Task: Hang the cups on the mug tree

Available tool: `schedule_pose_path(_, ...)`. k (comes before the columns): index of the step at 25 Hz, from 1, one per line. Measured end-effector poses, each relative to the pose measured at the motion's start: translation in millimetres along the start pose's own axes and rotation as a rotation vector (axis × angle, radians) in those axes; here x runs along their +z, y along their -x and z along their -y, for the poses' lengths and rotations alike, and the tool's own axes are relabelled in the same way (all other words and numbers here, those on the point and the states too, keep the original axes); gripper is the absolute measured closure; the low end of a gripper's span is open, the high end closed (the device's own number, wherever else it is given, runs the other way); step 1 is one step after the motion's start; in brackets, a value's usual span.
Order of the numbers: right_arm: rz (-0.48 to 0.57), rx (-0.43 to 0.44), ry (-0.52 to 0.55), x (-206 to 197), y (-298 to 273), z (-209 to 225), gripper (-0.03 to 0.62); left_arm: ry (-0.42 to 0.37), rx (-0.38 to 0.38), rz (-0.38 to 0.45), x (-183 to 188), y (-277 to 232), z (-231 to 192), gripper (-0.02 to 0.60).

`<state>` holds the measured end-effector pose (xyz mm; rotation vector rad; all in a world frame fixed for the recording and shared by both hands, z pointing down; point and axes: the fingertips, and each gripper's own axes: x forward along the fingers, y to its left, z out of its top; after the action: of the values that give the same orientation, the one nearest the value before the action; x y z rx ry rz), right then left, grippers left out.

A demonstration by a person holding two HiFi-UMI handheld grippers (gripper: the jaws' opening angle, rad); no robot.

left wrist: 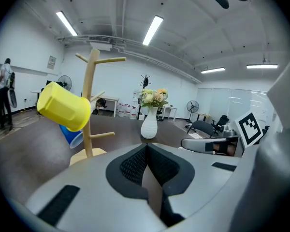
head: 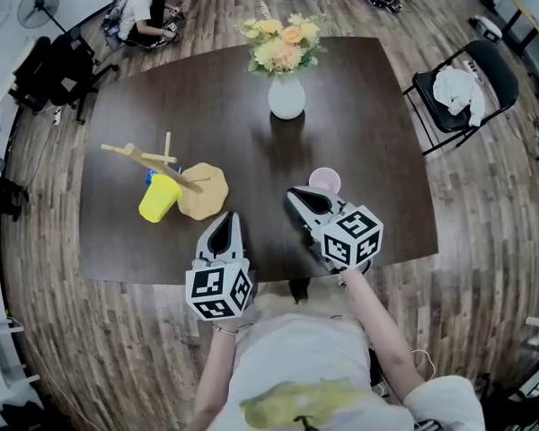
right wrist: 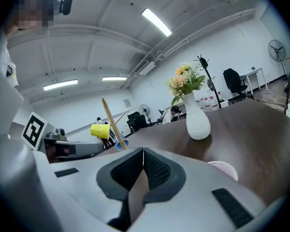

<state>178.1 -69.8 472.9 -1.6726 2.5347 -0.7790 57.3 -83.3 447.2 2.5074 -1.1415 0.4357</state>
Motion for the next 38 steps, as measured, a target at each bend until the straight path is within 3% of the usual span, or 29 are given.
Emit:
schedule_pose_path(16,-0.124,0.055,0.142,-14.1,62.1,71.5,0.566,0.104,0.127,0.012,-22.0,-25.4,85.8,0.566)
schedule_pose_path(20,-0.148,0.052,0.159,-22.5,64.6,83.3,0.448,0.122,0.147,0.007,-29.0,-30.1,96.5,0.566)
schedule_pose_path(23,-0.165,0.071,0.182,-32.0,60.9,85.7,0.406,0.133,0.154,-0.007,-35.2,-32.3,100.3,0.566)
schedule_pose_path(26,-0.161,0.060,0.214,-39.0,54.1,90.0,0.290,0.144,0.163,-0.023,-40.3,-33.7,100.3,0.566)
schedule_pose_path(30,-0.162,0.066,0.251,-48.2,40.3,92.9,0.244,0.148,0.175,-0.048,-45.3,-33.9,97.5,0.566)
schedule_pose_path(38,-0.225,0.075,0.320,-70.0,11.8,99.5,0.230,0.177,0.220,-0.068,-53.6,-28.7,83.1,0.566)
